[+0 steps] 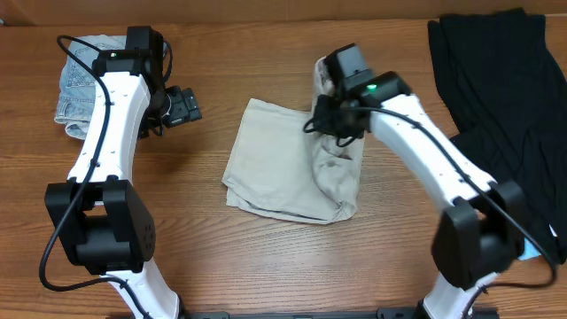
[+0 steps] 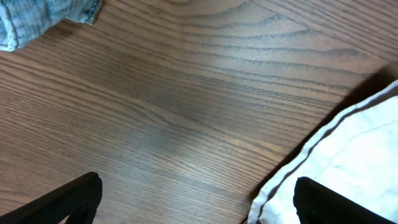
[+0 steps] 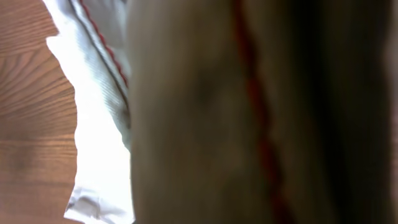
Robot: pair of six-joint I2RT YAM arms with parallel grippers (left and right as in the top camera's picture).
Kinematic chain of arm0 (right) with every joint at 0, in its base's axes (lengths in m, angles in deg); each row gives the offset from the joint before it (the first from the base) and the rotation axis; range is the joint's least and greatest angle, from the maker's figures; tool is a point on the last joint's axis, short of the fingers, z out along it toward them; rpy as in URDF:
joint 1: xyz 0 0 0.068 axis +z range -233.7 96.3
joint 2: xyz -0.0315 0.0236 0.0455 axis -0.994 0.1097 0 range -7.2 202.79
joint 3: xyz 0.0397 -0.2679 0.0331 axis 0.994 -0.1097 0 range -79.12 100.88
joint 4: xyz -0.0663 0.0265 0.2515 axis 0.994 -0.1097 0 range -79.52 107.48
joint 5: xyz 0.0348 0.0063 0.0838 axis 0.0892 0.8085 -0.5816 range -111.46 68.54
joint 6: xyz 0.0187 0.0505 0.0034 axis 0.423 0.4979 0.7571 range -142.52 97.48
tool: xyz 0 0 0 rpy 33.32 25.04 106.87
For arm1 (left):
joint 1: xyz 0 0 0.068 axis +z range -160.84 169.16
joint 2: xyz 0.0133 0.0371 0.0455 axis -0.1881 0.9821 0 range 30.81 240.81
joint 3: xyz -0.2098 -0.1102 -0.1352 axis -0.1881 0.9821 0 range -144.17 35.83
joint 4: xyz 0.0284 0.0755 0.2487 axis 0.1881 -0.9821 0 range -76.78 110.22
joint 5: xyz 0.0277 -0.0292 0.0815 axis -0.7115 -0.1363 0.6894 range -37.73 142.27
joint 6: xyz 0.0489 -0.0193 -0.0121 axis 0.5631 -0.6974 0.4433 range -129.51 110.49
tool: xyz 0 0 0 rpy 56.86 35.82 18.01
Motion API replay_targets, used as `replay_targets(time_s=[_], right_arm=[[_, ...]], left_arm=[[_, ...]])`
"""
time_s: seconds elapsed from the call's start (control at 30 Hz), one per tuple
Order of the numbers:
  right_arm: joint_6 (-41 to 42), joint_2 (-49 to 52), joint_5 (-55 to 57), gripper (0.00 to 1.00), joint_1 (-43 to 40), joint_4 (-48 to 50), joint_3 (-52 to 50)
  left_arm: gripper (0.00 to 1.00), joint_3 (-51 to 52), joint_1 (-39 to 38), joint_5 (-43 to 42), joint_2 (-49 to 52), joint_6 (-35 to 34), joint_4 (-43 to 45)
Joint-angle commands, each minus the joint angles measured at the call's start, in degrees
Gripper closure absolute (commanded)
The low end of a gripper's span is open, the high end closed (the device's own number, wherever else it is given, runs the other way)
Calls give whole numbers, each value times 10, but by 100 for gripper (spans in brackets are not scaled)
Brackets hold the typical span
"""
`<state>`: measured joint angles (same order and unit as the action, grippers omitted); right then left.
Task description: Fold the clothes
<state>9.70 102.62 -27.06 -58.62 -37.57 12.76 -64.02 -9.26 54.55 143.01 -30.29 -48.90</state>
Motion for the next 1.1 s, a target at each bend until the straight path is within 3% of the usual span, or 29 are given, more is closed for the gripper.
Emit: replay_targets(time_s=[0.0,0.23,0.33,0.4,0.5,0.6,0.83,1.07], right_arm=[[37,23,-47,95,18,20,11],[84,24,-65,96,66,54,11],[84,24,-65,90,83,71,11],[87,24,-76,67,101,89,11],[35,24,-170,46,130,133,11],[-57,24,-305,40,144,164,14],[-67,7,-292,38,100,76,31],[-72,-2,-182,35,0,-47,31]], left_arm=[[0,-11,-1,-9,-1,11,2],[0,-11,-1,-9,-1,11,4],[0,-11,-1,-9,-1,11,6],[0,-11,-1,-9,-1,11,10],[0,-11,-1,-9,-1,11,11],[0,-11,-1,-8,-1,11,11],[0,-11,-1,-8,-1,11,9],[0,-3,-5,-38,-1,22,0]])
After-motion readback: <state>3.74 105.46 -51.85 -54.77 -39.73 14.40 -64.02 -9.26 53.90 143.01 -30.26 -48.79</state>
